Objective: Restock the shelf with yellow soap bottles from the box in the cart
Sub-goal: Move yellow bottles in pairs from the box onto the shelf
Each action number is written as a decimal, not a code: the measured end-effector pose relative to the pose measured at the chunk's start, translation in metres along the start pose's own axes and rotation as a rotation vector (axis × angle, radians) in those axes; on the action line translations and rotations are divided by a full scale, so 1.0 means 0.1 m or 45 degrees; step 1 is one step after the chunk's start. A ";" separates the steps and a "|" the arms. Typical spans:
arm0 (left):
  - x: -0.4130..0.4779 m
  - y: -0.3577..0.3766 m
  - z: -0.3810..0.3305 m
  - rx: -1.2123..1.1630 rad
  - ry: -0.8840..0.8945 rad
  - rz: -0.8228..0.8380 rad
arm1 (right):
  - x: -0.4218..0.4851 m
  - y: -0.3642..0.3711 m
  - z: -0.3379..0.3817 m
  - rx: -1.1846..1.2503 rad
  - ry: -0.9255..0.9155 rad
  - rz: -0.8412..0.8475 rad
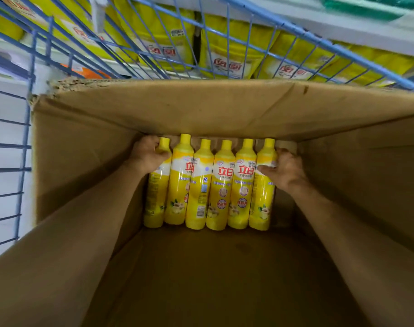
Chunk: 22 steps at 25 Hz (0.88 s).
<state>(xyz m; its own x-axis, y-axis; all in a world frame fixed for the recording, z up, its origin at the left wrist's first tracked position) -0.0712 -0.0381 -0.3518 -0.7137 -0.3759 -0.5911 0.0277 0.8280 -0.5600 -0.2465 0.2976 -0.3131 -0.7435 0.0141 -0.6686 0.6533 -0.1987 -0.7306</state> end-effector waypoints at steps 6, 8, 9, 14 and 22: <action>0.08 0.09 0.12 -0.069 -0.071 -0.141 | 0.03 0.11 -0.11 0.160 0.038 0.046; 0.03 0.05 0.09 -0.136 -0.086 -0.176 | -0.02 0.14 -0.19 0.297 0.126 0.099; -0.02 0.02 0.05 -0.176 -0.067 -0.186 | -0.05 0.14 -0.24 0.350 0.146 0.119; -0.52 -0.26 -0.26 -0.463 0.107 -0.408 | -0.45 -0.12 -0.10 0.425 -0.029 0.159; -1.19 -0.93 -1.11 -0.808 0.461 -0.371 | -1.35 -1.07 0.49 0.581 -0.406 -0.012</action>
<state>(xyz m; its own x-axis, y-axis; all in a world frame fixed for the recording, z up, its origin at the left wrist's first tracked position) -0.0662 -0.0239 -0.1651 -0.8175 -0.5456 -0.1846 -0.5227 0.8373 -0.1601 -0.2231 0.2693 -0.1375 -0.8016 -0.2652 -0.5358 0.5710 -0.6053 -0.5546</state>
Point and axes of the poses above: each hand's wrist, its own x-axis towards the middle knuckle, its own y-axis out of the palm, z = x × y, the point moved 6 cm from there along x, towards the middle knuckle, and after that the axes turned 12 degrees about y, right-handed, at the moved point
